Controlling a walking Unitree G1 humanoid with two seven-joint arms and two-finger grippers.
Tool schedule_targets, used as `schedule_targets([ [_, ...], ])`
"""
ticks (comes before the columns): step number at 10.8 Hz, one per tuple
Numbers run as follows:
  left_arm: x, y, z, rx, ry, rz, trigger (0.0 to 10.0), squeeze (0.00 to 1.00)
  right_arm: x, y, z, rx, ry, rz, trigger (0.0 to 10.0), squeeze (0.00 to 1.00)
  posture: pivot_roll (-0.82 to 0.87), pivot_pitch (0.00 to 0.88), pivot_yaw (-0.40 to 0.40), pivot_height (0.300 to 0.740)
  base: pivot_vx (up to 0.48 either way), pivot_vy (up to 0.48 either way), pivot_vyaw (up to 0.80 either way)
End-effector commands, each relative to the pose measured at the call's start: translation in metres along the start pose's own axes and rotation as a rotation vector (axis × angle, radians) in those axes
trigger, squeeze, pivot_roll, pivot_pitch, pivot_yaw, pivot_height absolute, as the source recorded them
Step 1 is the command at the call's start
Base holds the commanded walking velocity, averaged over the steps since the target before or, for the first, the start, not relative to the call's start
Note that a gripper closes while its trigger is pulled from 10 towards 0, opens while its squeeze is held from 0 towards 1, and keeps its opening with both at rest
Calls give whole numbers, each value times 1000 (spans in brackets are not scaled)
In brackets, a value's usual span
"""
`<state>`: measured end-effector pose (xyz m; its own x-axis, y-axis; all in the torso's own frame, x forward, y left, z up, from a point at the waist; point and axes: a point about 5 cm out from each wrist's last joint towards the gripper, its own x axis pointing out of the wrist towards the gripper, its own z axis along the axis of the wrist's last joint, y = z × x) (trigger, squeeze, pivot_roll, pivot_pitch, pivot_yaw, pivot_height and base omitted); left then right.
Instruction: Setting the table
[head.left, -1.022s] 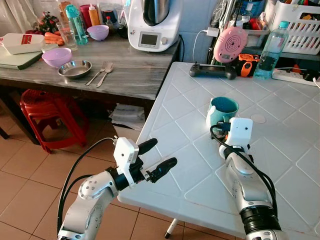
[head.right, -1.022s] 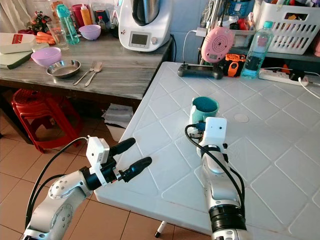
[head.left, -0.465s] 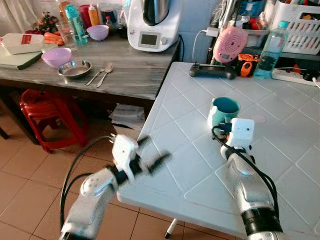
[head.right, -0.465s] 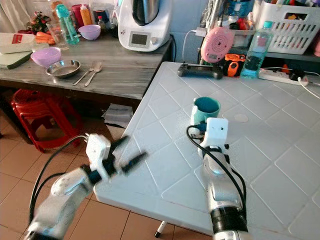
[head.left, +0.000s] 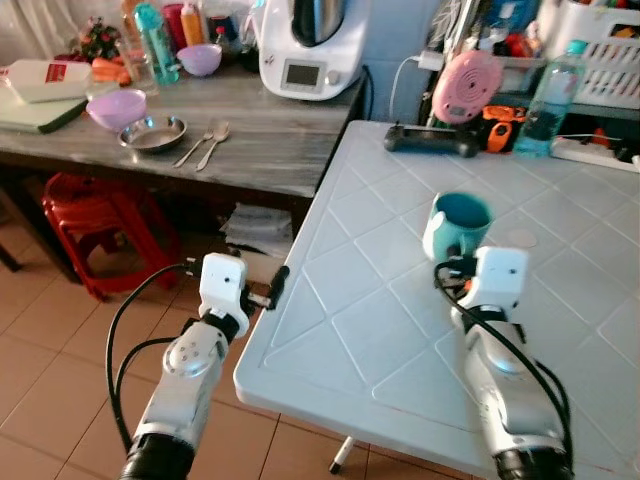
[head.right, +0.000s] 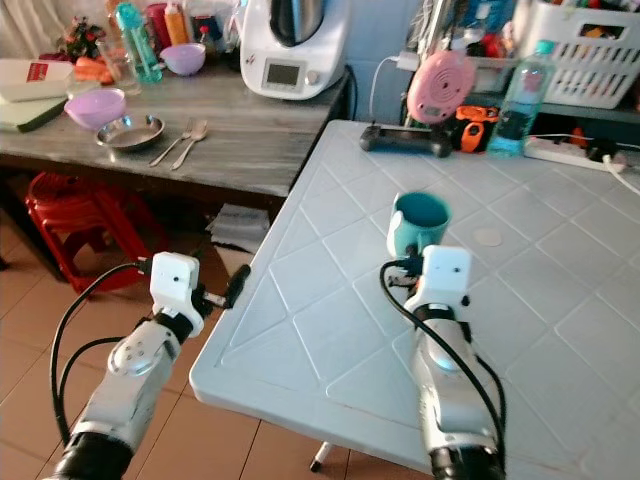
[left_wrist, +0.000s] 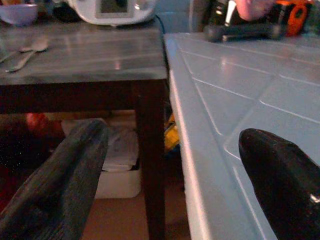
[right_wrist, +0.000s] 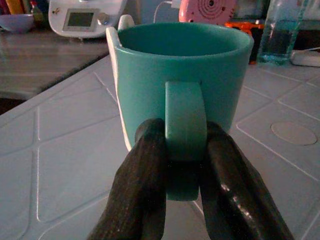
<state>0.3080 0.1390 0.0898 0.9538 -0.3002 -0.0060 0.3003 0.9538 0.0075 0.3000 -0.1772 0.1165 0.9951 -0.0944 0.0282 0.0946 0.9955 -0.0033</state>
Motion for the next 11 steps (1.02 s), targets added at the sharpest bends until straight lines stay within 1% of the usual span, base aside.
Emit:
schedule_targets([
  [1, 5, 1, 5, -15, -24, 18, 10000, 0, -2, -8, 7, -5, -24, -18, 10000, 0, -6, 0, 14, 740, 0, 0, 0],
  [2, 12, -1, 8, -39, -31, 29, 10000, 0, -2, -12, 8, -9, -30, -15, 10000, 0, -13, 0, 26, 740, 0, 281, -556],
  [3, 16, -4, 10, -35, -44, 12, 10000, 0, 1, -14, 10, -11, -33, -22, 10000, 0, -15, 0, 28, 740, 0, 300, -544],
  [4, 20, -6, 12, -49, -51, 10, 10000, 0, 2, -14, 12, -12, -35, -21, 10000, 0, -16, 0, 31, 740, 0, 398, -638],
  [5, 24, -8, 14, -37, -63, 4, 10000, 0, 2, -12, 12, -28, -36, -14, 10000, 0, -14, 0, 31, 740, 0, 398, -800],
  [6, 25, -9, 14, -43, -67, 3, 10000, 0, 1, -10, 11, -28, -37, -6, 10000, 0, -12, 0, 27, 740, 0, 428, -450],
  [9, 23, -7, 12, -47, -77, 4, 10000, 0, 0, -6, 9, -29, -31, 7, 10000, 0, -5, 0, 25, 740, 0, 480, 0],
  [11, 23, -5, 12, -44, -77, -2, 10000, 0, 0, -3, 7, -23, -32, 4, 10000, 0, -3, 0, 37, 740, 0, 480, 0],
])
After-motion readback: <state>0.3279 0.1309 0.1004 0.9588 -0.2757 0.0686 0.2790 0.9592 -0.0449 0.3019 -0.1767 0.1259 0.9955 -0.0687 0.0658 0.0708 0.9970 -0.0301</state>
